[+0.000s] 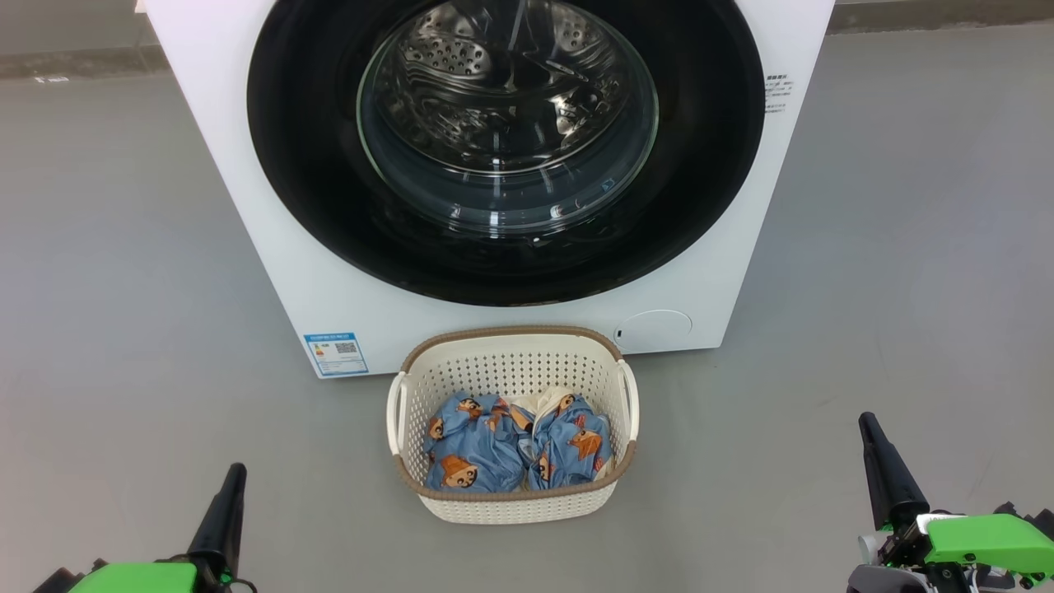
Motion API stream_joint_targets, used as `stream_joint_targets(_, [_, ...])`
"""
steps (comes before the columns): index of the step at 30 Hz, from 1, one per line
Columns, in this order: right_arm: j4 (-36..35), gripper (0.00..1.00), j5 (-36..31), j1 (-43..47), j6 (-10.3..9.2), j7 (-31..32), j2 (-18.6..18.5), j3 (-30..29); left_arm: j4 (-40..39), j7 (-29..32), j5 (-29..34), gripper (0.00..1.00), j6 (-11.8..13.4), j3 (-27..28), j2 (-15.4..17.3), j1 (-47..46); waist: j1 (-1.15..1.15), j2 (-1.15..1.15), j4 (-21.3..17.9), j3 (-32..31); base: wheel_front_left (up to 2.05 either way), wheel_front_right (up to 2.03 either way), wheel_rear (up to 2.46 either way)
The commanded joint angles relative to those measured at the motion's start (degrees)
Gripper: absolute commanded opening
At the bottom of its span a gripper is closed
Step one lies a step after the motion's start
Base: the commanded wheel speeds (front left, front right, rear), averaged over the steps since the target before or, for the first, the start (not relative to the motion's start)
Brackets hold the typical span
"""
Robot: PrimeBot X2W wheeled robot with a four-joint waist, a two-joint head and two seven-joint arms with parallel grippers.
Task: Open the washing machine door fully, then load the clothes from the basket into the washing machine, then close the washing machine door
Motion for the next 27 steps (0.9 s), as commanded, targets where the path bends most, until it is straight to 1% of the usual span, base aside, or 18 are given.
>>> stream_joint_targets(1, [-1.4,0.00,0.3,-1.4,0.09,0.4,-0.7,1.6,-1.1,0.4,0.0,0.00,-0.2,2.0,0.6,-2.5,0.00,0.00,0.0,0.0,0.00,0.00,0.00])
stream_joint_targets(2, [-1.4,0.00,0.3,-1.4,0.09,0.4,-0.7,1.6,-1.1,0.4,0.0,0.00,-0.2,2.0,0.6,-2.5,0.00,0.00,0.0,0.0,0.00,0.00,0.00])
stream_joint_targets(3, [0.2,1.00,0.0,0.1,0.00,0.0,0.1,0.0,0.2,0.0,0.0,1.00,0.0,-0.1,0.0,0.1,0.00,0.00,0.0,0.0,0.00,0.00,0.00])
stream_joint_targets(6, [2.0,1.00,0.0,0.5,0.00,-0.1,0.4,0.0,1.6,-0.1,0.0,1.00,0.0,-0.3,-0.4,1.0,0.00,0.00,0.0,0.0,0.00,0.00,0.00])
stream_joint_targets(8, [1.7,1.00,-0.3,0.4,0.00,-0.3,0.4,0.2,1.2,-0.2,0.1,1.00,0.0,-0.3,-0.4,1.0,0.01,0.00,0.0,0.0,0.00,0.00,0.00])
stream_joint_targets(12, [1.2,1.00,-1.1,0.2,0.00,-0.8,0.2,0.6,0.5,-0.8,0.7,1.00,0.0,-0.5,-0.2,1.0,0.13,0.00,0.0,-0.1,0.00,0.00,0.00])
stream_joint_targets(17, [0.5,1.00,-2.3,0.0,0.01,-1.7,-0.2,1.3,-0.4,-1.7,1.9,1.00,0.0,-1.1,0.1,1.0,0.01,0.00,0.0,0.0,0.00,0.00,0.00])
stream_joint_targets(27, [-0.2,1.00,-5.7,-0.5,0.01,-3.4,-1.2,2.8,-1.4,-3.4,5.1,1.00,0.0,-2.2,1.1,1.0,0.00,0.00,0.0,0.0,0.00,0.00,0.00])
